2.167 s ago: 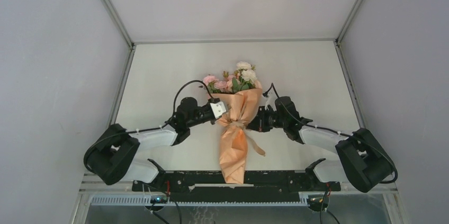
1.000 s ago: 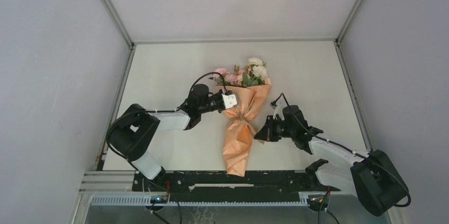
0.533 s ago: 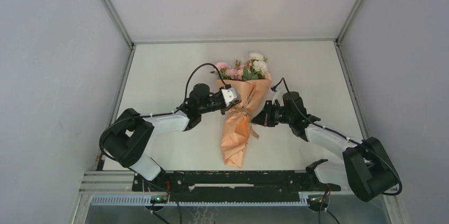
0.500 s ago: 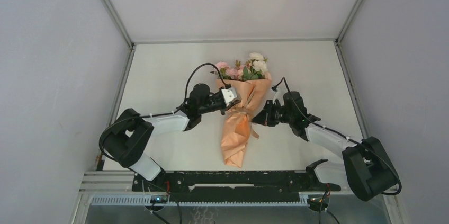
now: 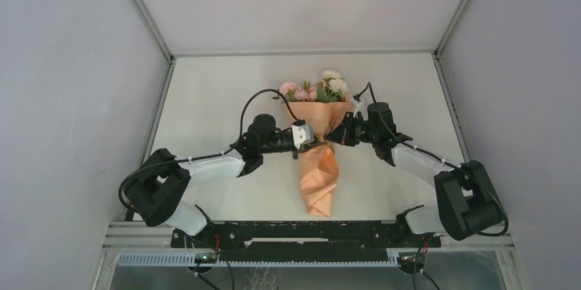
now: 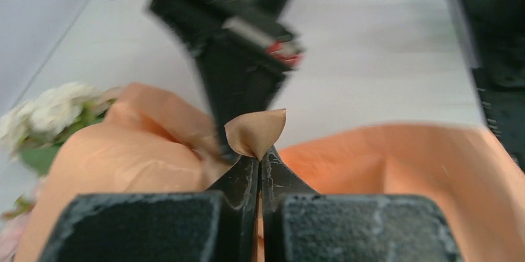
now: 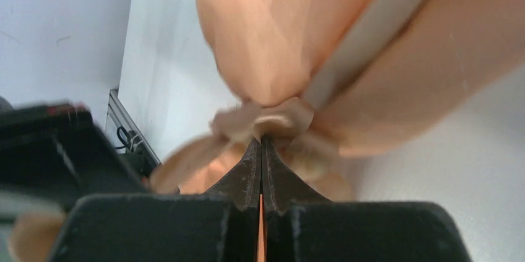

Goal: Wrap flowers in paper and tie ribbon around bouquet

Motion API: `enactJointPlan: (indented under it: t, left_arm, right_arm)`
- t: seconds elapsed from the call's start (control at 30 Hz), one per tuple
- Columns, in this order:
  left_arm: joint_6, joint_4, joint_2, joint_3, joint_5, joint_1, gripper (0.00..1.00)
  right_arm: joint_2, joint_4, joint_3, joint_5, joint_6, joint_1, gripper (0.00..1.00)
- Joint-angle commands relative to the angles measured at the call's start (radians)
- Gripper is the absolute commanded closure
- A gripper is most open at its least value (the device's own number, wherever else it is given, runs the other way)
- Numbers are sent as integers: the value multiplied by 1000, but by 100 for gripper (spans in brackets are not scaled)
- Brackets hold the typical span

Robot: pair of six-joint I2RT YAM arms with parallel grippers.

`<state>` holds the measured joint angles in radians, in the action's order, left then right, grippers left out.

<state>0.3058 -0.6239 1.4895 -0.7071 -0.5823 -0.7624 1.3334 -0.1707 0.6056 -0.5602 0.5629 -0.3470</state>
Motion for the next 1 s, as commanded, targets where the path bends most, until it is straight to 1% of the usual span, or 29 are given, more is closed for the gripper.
enactJointPlan:
  t: [0.0, 0.07, 0.13, 0.23, 0.3, 0.37, 0.4, 0.47, 0.53, 0.63, 0.73, 0.83, 0.97]
  left_arm:
    - [37, -84, -23, 48, -210, -51, 100]
    - [77, -83, -9, 63, -239, -63, 100]
    - [161, -66, 3, 70, -246, -78, 100]
    - [287, -22, 14, 75, -259, -97, 100]
    - [315, -21, 20, 72, -252, -109, 100]
    - [295, -50, 25, 66, -216, -118, 100]
    - [271, -77, 28, 66, -187, -120, 100]
    - [212, -135, 32, 70, -106, -120, 100]
    - [148, -179, 33, 71, -1, -116, 100]
    - [67, -219, 32, 71, 97, -103, 100]
    - [6, -223, 28, 72, 117, -91, 100]
    - [-37, -214, 28, 73, 126, -82, 100]
    - [-65, -207, 31, 77, 166, -71, 100]
  right_arm:
    - [54, -54, 49, -29, -17, 9, 100]
    - [73, -70, 53, -45, -13, 8, 100]
    - [90, -71, 52, -49, -13, 8, 100]
    - [92, -39, 52, -38, -24, 8, 100]
    - [84, -2, 52, -20, -38, 7, 99]
    - [65, 43, 52, 3, -57, 10, 93]
    - [50, 72, 52, 18, -73, 13, 88]
    - [9, 148, 52, 57, -113, 26, 75]
    - [-40, 249, 52, 90, -152, 42, 63]
    - [-119, 342, 52, 105, -209, 56, 51]
    - [-169, 384, 52, 78, -255, 58, 46]
    - [-189, 387, 52, 43, -276, 57, 45]
    - [-214, 350, 53, -11, -275, 65, 45]
